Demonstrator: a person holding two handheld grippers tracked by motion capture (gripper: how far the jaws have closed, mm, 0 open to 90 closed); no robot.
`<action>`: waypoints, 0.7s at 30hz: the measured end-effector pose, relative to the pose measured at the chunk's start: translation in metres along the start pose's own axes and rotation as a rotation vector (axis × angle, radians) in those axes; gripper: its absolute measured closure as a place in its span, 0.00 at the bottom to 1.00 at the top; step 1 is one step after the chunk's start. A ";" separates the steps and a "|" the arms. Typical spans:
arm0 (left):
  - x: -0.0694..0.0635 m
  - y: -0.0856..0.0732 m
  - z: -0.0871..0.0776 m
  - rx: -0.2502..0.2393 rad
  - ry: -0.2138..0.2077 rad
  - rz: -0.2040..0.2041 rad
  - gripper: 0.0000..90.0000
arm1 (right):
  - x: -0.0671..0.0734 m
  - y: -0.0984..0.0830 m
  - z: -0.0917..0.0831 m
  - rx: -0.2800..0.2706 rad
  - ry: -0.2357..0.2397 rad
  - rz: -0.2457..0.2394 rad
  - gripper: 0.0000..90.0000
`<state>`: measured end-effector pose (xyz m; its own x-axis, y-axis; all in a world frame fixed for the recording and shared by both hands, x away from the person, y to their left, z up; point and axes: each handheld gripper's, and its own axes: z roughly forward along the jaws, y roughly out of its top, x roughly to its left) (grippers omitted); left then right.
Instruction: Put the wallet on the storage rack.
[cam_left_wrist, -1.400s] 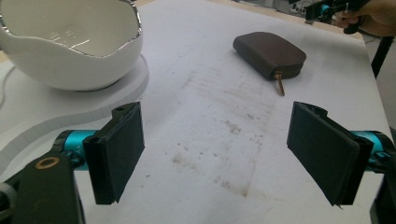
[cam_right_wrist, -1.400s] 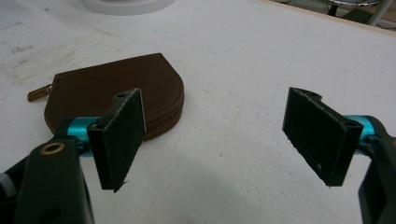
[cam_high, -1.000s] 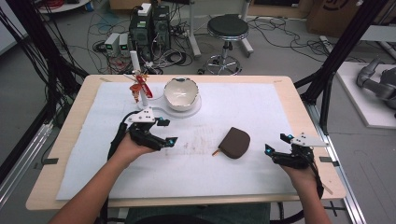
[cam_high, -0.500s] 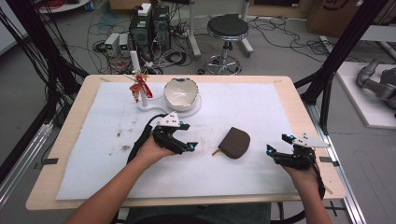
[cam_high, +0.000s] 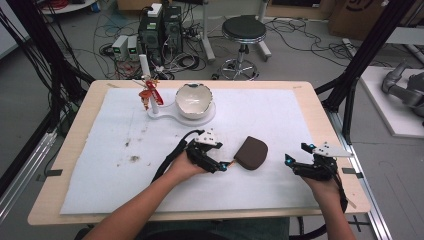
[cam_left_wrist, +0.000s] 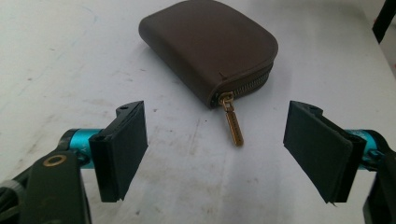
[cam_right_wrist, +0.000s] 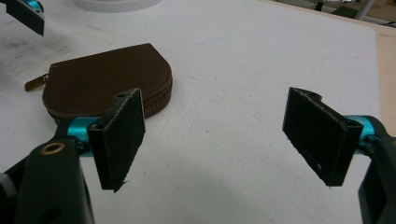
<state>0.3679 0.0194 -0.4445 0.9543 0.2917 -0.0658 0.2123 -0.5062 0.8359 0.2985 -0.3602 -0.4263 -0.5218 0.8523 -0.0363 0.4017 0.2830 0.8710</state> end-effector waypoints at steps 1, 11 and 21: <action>0.000 0.000 0.003 0.008 -0.005 0.000 0.26 | 0.000 0.000 0.000 -0.003 -0.003 0.000 0.24; -0.003 -0.001 0.018 0.052 -0.009 0.017 0.45 | -0.001 -0.002 -0.002 0.000 -0.005 0.001 0.24; -0.007 0.001 0.022 0.078 -0.007 0.054 0.60 | -0.001 -0.002 -0.002 0.004 -0.009 -0.001 0.24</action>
<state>0.3659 -0.0011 -0.4558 0.9661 0.2570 -0.0260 0.1764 -0.5830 0.7931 0.2967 -0.3621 -0.4269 -0.5150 0.8562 -0.0414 0.4045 0.2853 0.8689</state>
